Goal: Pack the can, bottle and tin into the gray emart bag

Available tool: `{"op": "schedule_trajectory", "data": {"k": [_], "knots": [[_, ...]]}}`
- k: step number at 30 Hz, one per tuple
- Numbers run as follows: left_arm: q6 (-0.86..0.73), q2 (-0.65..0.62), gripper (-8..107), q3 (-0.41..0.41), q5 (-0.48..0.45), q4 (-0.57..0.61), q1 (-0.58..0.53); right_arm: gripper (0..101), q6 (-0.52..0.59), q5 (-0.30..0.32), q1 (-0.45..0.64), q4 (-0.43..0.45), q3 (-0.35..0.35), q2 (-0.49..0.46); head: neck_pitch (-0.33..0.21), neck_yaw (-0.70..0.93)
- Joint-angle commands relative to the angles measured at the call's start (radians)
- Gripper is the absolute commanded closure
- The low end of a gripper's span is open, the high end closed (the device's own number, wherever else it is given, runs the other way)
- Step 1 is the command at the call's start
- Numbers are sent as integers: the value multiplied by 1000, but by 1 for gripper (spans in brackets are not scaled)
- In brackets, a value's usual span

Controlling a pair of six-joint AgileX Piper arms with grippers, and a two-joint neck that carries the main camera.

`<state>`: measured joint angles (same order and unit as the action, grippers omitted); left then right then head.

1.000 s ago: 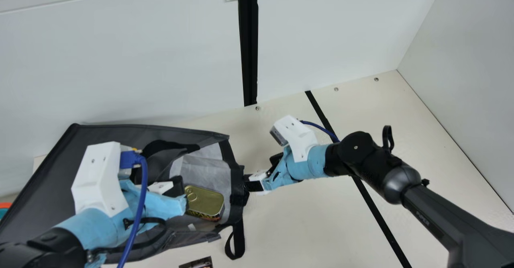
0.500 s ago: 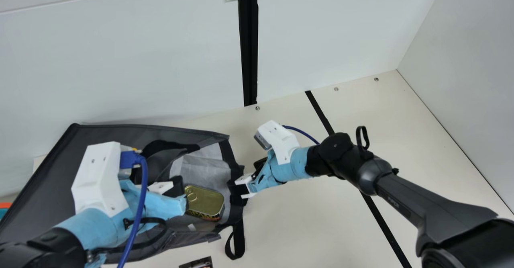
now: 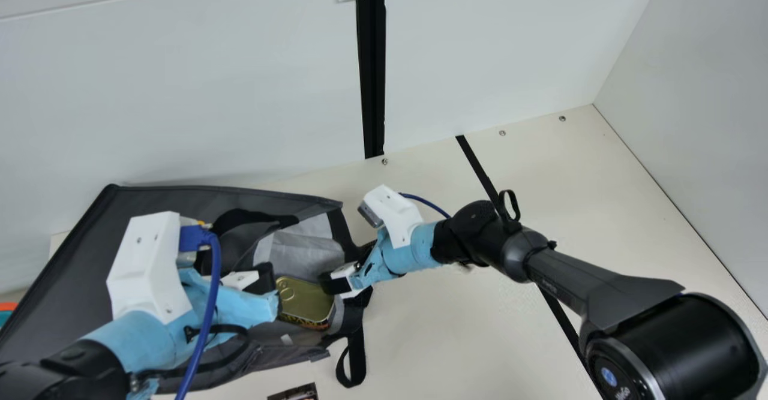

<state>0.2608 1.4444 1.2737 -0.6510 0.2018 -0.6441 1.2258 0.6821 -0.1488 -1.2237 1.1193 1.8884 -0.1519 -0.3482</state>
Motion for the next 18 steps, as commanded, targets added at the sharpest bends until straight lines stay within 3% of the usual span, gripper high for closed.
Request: {"op": "schedule_trajectory", "data": {"k": [1,3,16,18], "knots": [[0,0,89,0,0,0,0,10,7,0,-5,-8,4,11,-23,-1],[0,0,89,0,0,0,0,10,11,-1,-10,-19,10,22,-23,-1],[0,0,89,0,0,0,0,97,23,15,-11,-70,33,57,-23,-1],[0,0,89,0,0,0,0,101,22,20,-7,-76,32,56,-23,-1]]}}
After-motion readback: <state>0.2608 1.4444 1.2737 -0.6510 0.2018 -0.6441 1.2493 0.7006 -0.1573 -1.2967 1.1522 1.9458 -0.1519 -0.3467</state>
